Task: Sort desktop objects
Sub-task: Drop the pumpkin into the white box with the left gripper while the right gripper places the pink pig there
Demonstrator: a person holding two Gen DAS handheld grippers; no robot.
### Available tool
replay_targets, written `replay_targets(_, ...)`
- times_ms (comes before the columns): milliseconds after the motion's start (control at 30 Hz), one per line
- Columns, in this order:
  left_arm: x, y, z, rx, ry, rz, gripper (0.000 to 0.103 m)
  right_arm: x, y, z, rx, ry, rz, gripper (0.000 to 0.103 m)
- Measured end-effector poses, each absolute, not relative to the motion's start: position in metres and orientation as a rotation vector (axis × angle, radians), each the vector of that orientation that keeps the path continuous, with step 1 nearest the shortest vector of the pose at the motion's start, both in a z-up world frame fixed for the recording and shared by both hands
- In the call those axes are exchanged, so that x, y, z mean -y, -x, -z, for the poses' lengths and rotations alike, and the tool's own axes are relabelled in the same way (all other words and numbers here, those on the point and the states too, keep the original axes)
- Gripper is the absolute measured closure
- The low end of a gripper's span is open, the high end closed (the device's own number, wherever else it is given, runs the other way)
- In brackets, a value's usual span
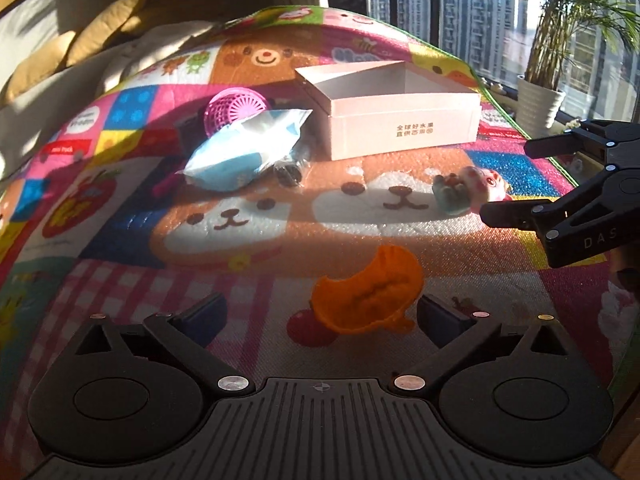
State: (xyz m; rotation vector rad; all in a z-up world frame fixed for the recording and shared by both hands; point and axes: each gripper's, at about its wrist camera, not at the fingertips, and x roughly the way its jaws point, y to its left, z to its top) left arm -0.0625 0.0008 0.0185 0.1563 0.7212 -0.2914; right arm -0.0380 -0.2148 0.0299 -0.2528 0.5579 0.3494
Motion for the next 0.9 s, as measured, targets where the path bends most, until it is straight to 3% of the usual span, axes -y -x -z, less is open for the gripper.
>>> replay_targets(167, -0.012, 0.07, -0.021, -0.74, -0.022, 0.33, 0.0, 0.206, 0.012, -0.024, -0.59, 0.245, -0.367, 0.001)
replay_targets(200, -0.012, 0.072, -0.021, -0.736, -0.004, 0.33, 0.0, 0.205, 0.005, -0.022, -0.61, 0.238, -0.367, 0.005)
replay_targets(267, -0.009, 0.076, -0.021, -0.706, -0.011, 0.323, 0.0, 0.201, -0.001, -0.019, -0.662, 0.242, -0.387, 0.028)
replay_targets(300, -0.005, 0.08, -0.021, -0.675, -0.041, 0.307, 0.0, 0.2, 0.0, -0.018, -0.669, 0.242, -0.385, 0.032)
replay_targets(767, 0.045, 0.068, -0.011, -0.675, -0.133, 0.242, 0.0, 0.225, 0.065, -0.043, -0.6, 0.23, -0.357, 0.033)
replay_targets(800, 0.046, 0.068, -0.011, -0.673, -0.146, 0.238, 0.001, 0.227, 0.068, -0.044, -0.6, 0.227, -0.352, 0.033)
replay_targets(867, 0.046, 0.068, -0.01, -0.684, -0.152, 0.24, 0.015, 0.23, 0.071, -0.045, -0.602, 0.219, -0.345, 0.033)
replay_targets(900, 0.045, 0.067, -0.009, -0.696, -0.154, 0.239, 0.03, 0.232, 0.072, -0.045, -0.607, 0.209, -0.344, 0.033)
